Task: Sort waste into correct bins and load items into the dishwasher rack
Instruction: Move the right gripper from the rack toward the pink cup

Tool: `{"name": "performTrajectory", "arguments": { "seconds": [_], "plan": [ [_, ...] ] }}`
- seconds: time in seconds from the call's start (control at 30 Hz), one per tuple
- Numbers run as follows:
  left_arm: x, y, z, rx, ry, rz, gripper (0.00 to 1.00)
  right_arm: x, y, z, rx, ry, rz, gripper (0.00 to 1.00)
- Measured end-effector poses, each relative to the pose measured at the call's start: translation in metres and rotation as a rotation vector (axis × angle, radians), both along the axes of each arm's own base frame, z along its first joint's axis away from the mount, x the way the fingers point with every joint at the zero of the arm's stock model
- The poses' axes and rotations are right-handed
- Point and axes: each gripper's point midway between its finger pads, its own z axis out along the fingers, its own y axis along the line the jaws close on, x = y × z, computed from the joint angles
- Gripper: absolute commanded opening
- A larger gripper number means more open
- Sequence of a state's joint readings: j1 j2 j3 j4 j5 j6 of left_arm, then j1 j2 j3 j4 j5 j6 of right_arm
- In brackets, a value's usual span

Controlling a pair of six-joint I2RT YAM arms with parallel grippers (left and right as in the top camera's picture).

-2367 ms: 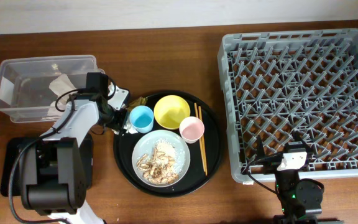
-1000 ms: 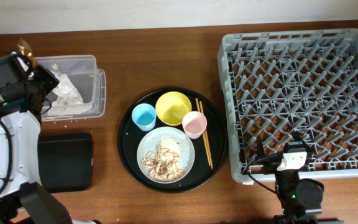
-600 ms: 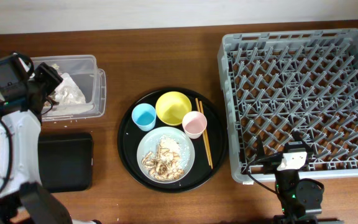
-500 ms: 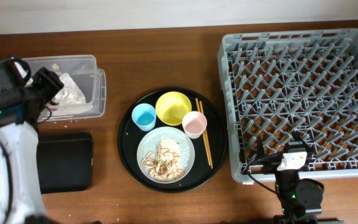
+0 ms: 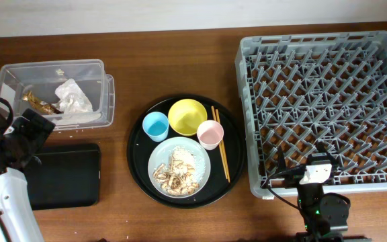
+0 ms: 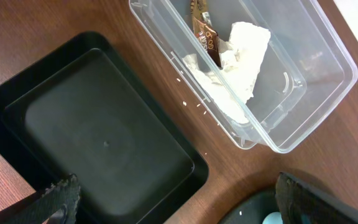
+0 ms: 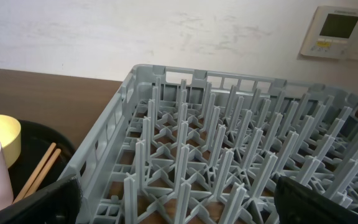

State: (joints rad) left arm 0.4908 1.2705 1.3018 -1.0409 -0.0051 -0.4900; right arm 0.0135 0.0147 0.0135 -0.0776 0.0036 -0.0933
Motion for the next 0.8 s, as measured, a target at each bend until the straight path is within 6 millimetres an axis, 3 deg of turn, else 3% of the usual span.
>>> {"name": "performTrajectory", "arguments": {
  "seconds": [0.67,0.73,0.8],
  "plan": [
    [0.0,0.001,0.0,0.002,0.001,0.003,0.99,0.0,0.0,0.0,-0.001,0.0,0.0,0.99],
    [0.0,0.001,0.0,0.002,0.001,0.003,0.99,0.0,0.014,0.004,0.021,-0.016,0.08,0.99],
    [0.0,0.001,0.0,0.002,0.001,0.003,0.99,-0.009,0.055,0.013,0.148,-0.029,0.32,0.99]
  ]
}}
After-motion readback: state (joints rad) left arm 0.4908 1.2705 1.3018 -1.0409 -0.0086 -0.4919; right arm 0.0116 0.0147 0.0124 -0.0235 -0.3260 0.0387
